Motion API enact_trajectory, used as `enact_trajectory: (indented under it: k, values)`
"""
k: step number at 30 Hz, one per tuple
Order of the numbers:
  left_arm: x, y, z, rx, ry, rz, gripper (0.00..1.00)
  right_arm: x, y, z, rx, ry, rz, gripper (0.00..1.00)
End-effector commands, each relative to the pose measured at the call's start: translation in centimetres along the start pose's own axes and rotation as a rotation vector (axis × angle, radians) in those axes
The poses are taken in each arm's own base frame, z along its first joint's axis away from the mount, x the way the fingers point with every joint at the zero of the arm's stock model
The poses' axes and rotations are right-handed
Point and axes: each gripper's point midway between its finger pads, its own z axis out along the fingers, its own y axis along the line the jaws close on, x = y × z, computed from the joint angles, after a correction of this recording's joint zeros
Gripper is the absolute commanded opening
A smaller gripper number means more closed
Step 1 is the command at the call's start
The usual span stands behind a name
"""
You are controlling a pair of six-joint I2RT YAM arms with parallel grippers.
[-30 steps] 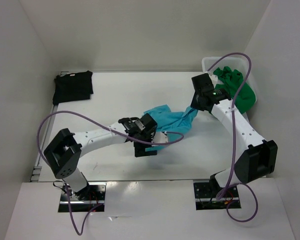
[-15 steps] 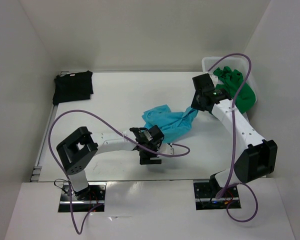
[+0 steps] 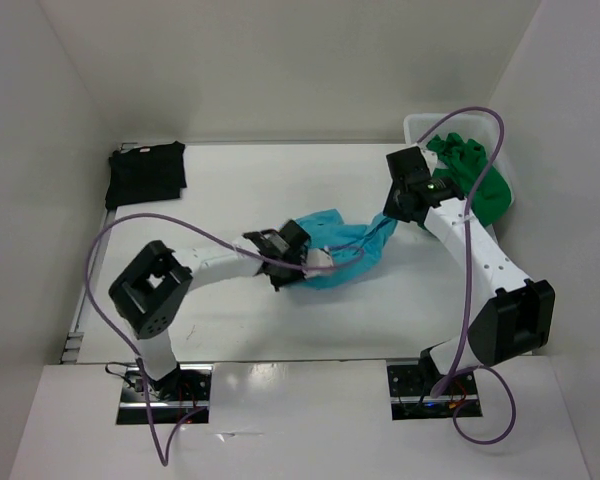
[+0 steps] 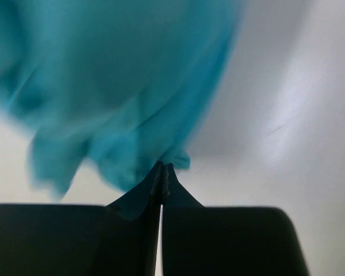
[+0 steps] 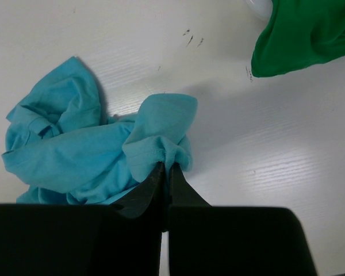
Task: Fold and stack the t-shirts
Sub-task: Flatten out the tshirt
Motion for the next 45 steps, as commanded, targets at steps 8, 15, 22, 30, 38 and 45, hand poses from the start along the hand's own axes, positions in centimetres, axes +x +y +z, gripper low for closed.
enact_trajectory:
  k: [8,15,22,30,38,45]
  values:
    - [9.0,7.2,-15.9,-0.237,0.069,-0.223,0.00,11.4,-1.4,-1.4,-0.081,0.310,0.089,0.28]
    - [12.1,1.0,-15.1,-0.065,0.099,-0.264,0.00,12.6,0.2,-3.1,-0.130,0.328,0.148,0.59]
    - [13.7,-0.1,-15.1,-0.060,0.155,-0.263,0.00,13.2,4.7,-3.2,-0.253,0.306,0.082,0.55]
    - [13.2,0.4,-14.5,-0.078,0.146,-0.283,0.00,15.5,10.3,0.7,0.035,0.204,-0.336,0.63]
    - [12.9,0.3,-14.6,-0.082,0.137,-0.282,0.00,15.4,10.6,3.1,0.116,0.156,-0.410,0.60]
    - [12.8,0.3,-14.8,-0.088,0.130,-0.281,0.00,14.7,11.5,3.8,0.095,0.142,-0.351,0.55]
